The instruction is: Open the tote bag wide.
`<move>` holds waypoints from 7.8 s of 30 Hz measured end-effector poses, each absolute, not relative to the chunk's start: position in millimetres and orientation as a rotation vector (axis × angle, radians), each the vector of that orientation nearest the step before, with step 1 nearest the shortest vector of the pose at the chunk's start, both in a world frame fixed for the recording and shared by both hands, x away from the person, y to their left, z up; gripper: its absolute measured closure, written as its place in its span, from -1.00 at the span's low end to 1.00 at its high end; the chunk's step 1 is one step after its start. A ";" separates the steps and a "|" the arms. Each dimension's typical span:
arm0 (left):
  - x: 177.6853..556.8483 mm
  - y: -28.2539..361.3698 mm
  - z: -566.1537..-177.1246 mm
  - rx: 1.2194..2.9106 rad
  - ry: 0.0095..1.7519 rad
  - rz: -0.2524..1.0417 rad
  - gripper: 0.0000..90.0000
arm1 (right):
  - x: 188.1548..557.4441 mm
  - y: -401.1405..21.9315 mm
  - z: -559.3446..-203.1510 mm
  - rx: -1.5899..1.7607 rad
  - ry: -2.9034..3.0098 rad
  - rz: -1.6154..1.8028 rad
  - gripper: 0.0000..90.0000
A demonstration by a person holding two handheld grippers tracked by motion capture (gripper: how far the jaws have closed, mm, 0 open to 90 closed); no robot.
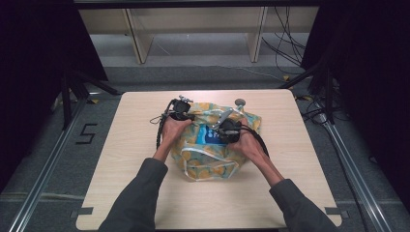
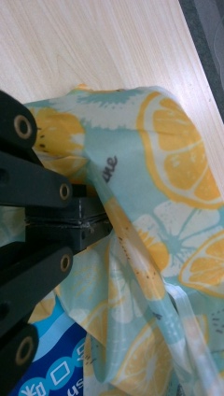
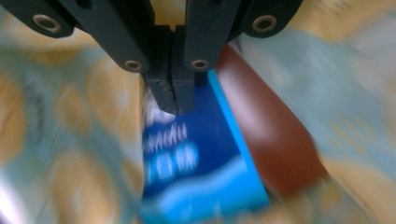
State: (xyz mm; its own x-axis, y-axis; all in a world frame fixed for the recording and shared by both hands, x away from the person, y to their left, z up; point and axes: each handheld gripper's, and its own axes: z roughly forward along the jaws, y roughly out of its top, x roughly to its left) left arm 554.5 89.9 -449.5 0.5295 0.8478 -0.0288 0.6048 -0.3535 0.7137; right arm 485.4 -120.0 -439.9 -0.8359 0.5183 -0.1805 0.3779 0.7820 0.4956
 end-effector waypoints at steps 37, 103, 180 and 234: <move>520.0 89.2 -427.6 2.018 1.039 0.395 0.77 | 478.6 -185.1 -414.2 0.800 2.484 0.899 1.00; 567.8 84.9 -456.6 2.055 1.151 0.502 0.93 | 601.7 -147.5 -456.6 1.009 2.450 0.687 1.00; 502.4 103.3 -408.3 1.896 0.945 0.415 0.80 | 528.5 -194.9 -397.3 0.988 2.616 1.116 1.00; 407.9 142.6 -435.1 1.890 0.839 0.324 0.14 | 427.2 -245.7 -419.7 0.933 2.446 1.178 0.41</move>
